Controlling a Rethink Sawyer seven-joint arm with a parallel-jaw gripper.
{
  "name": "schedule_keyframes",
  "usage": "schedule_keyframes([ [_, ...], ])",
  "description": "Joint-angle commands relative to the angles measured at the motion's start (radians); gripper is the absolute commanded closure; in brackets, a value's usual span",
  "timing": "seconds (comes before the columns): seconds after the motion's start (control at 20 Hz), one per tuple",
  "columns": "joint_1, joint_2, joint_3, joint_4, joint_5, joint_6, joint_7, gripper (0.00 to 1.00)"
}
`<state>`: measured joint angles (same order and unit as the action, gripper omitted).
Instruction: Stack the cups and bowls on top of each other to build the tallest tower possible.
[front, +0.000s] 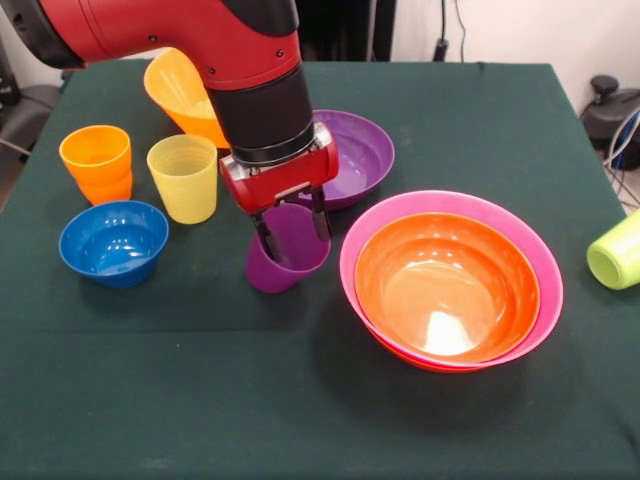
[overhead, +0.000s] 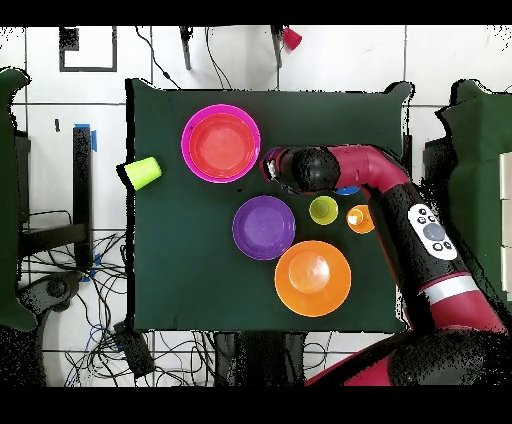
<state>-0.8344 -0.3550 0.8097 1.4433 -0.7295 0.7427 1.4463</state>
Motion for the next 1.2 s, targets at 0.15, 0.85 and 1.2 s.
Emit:
schedule_keyframes([
  [0.15, 0.018, 0.021, -0.025, -0.094, -0.038, 0.12, -0.298, 0.0],
  [0.85, -0.012, -0.023, -0.02, -0.086, 0.009, 0.207, -0.322, 0.0],
  [1.2, 0.003, 0.0, -0.014, -0.089, -0.017, 0.166, -0.292, 0.0],
])
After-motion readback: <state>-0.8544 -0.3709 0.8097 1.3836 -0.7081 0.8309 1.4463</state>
